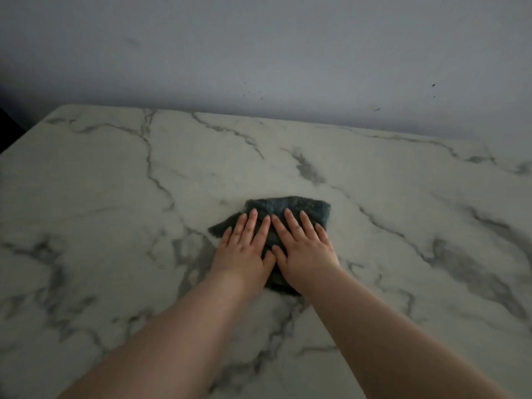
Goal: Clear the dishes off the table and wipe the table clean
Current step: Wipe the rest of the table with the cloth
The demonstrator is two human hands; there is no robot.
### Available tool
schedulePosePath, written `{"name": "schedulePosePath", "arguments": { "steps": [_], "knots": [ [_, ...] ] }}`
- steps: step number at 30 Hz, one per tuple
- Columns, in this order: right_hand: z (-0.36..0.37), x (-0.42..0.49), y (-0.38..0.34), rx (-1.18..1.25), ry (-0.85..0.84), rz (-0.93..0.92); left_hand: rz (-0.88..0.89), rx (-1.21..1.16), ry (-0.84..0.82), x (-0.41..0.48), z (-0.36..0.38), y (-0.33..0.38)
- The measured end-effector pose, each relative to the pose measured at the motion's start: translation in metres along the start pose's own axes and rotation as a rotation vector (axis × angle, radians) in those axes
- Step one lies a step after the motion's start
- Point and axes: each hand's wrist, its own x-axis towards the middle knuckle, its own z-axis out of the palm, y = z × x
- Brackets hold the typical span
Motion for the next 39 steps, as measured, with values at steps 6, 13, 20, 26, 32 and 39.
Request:
{"name": "schedulePosePath", "arguments": {
  "steps": [6, 13, 20, 26, 32, 39],
  "knots": [
    [-0.024, 0.091, 0.058, -0.018, 0.024, -0.007, -0.013, 0.039, -0.039, 0.108, -0.018, 0.019],
    [-0.035, 0.123, 0.091, 0.004, -0.011, 0.053, -0.026, 0.079, -0.051, 0.157, -0.024, 0.043],
    [-0.033, 0.087, 0.116, 0.029, -0.002, 0.146, 0.019, 0.051, -0.084, 0.144, -0.018, 0.082],
    [-0.022, -0.007, 0.142, 0.003, -0.017, 0.301, 0.183, 0.032, -0.109, 0.091, 0.002, 0.143],
    [-0.014, -0.050, 0.132, -0.045, -0.046, 0.391, 0.325, 0.022, -0.135, 0.056, 0.011, 0.144],
    [-0.029, 0.035, 0.117, -0.037, 0.012, 0.275, 0.221, -0.003, -0.121, 0.114, -0.011, 0.095]
  ]
}}
